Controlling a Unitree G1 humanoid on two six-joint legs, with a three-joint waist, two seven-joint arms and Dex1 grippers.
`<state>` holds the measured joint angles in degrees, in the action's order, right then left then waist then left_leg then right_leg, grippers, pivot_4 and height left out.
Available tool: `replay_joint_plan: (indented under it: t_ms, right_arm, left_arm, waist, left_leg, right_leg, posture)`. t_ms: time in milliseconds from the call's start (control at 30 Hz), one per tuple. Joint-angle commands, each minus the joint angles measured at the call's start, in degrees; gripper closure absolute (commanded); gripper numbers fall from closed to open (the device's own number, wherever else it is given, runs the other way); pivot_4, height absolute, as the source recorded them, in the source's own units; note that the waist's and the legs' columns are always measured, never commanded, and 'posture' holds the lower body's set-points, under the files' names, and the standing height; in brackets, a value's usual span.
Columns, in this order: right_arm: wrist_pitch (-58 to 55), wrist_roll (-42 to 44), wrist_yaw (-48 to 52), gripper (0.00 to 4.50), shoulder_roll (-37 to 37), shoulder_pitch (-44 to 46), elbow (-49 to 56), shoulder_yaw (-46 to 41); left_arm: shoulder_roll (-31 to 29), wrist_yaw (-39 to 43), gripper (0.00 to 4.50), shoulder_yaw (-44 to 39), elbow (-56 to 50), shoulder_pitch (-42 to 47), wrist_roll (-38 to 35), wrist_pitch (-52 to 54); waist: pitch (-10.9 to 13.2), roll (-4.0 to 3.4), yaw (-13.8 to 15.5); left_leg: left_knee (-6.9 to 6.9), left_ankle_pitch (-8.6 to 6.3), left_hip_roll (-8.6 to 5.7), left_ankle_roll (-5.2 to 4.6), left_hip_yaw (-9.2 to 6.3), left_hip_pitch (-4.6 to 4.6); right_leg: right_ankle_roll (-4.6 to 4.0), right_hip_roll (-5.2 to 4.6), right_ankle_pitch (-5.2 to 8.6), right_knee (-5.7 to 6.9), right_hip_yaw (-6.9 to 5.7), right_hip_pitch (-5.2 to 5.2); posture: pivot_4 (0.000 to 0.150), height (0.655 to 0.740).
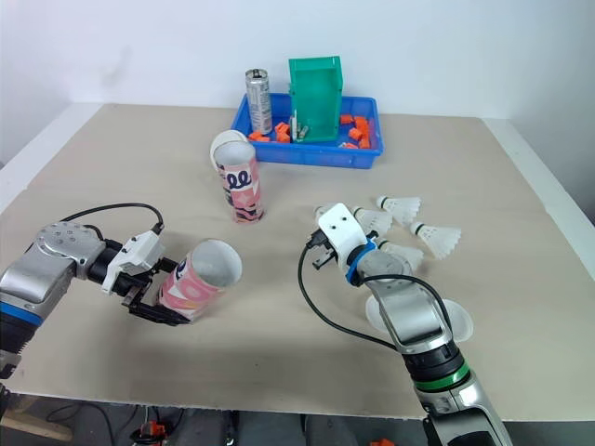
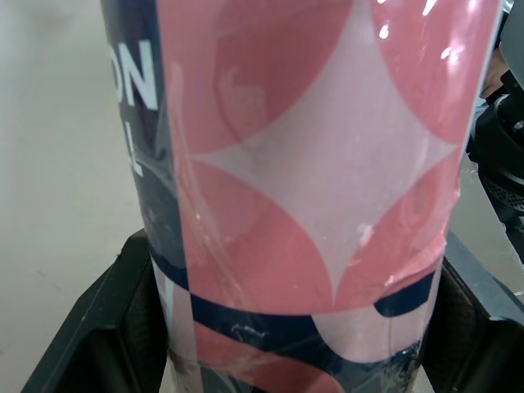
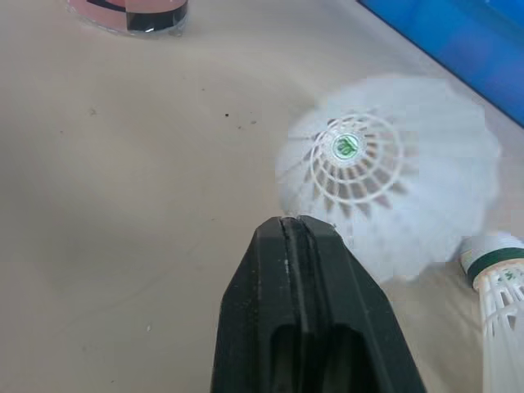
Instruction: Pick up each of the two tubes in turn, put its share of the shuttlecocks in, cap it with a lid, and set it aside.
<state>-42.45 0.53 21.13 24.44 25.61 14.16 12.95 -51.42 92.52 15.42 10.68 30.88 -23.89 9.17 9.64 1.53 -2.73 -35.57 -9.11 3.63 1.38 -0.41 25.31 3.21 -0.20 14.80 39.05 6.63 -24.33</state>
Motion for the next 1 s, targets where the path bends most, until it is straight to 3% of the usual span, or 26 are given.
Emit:
replay_joint_plan:
  t_ms: [33,400,733,1000]
  right_arm:
    - [0.8,-0.4,0.4,4.46,-0.5,1.5,2.8,-0.4]
    - [6.9,3.7,8.5,4.46,4.1,4.5,9.6,-5.1]
    - [5.3,27.3,29.9,4.46,17.4,6.1,21.7,-19.5]
    - [4.0,37.2,33.5,4.46,21.4,3.5,25.2,-21.6]
  left_arm:
    - [-0.8,0.0,0.88,-2.2,-1.2,0.1,-0.7,0.2]
    - [-0.3,0.0,0.88,-2.3,-1.2,0.0,-0.7,0.1]
    - [-0.2,0.0,0.88,-2.6,-1.2,-0.3,-0.5,0.1]
    - [-0.4,0.0,0.88,-2.8,-1.3,-0.5,-0.6,0.2]
  waist:
    - [0.0,0.00,0.0]
    - [0.0,-0.01,0.0]
    - [0.1,-0.04,0.0]
    - [0.2,-0.02,0.0]
  left_leg:
    - [0.00,0.00,0.00,0.00,0.00,0.00]
    - [0.00,0.00,0.00,0.00,0.01,0.00]
    - [0.04,0.00,0.00,0.00,-0.04,0.02]
    - [0.03,0.00,0.01,0.00,-0.04,-0.01]
  right_leg:
    - [0.00,0.00,0.00,0.00,0.00,0.00]
    - [0.01,0.00,-0.01,0.00,0.00,-0.01]
    - [0.00,-0.01,0.04,-0.01,-0.03,0.01]
    - [-0.03,-0.03,0.02,-0.01,-0.04,0.02]
  posture:
    - [0.150,0.7362]
    - [0.150,0.7362]
    - [0.150,0.7362]
    - [0.150,0.7362]
